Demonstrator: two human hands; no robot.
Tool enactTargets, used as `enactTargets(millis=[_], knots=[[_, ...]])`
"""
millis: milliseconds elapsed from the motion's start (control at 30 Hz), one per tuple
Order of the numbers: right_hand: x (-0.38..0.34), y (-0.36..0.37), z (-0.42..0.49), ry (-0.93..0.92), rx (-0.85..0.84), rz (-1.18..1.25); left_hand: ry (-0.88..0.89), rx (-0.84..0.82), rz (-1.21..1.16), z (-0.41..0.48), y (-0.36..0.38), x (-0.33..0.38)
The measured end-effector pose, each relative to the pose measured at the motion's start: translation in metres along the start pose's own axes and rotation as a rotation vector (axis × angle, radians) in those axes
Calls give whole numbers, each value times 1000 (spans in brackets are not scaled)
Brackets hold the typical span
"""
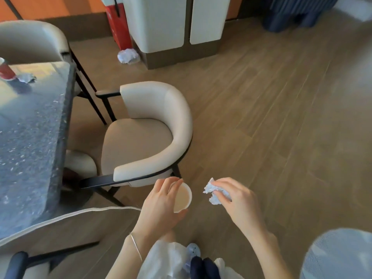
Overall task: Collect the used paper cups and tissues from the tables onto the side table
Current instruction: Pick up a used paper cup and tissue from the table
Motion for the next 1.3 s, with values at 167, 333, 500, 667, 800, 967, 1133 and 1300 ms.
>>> enactTargets(millis=[167, 333, 500, 667, 800, 967, 1133, 1300], knots=[[36, -11, 20, 0, 29, 31, 13, -8, -3, 39, 9, 20], [70, -11, 61, -12, -28, 20, -49, -39, -48, 90, 28, 19], [111, -23, 152, -43, -47, -37, -52, 11, -87, 186, 30, 27], [138, -36, 250, -106, -73, -45, -27, 124, -82, 280, -3, 33], [159, -40, 314, -114, -45, -26, 19, 140, -15, 339, -24, 33], [190, -22, 368, -80, -98, 53, -97, 85, -6, 383, -24, 12], [217, 8, 440, -146, -222, 83, -274, 64, 0, 428, -9, -16], [234, 9, 538, -304, -282, 93, -456, 104, -25, 502, -10, -35]])
Point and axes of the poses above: each hand's wrist, its own z-axis towards the middle knuckle, its own y-axis out of the palm, x = y × z, the point moved 9 cm from there along z, towards the middle knuckle
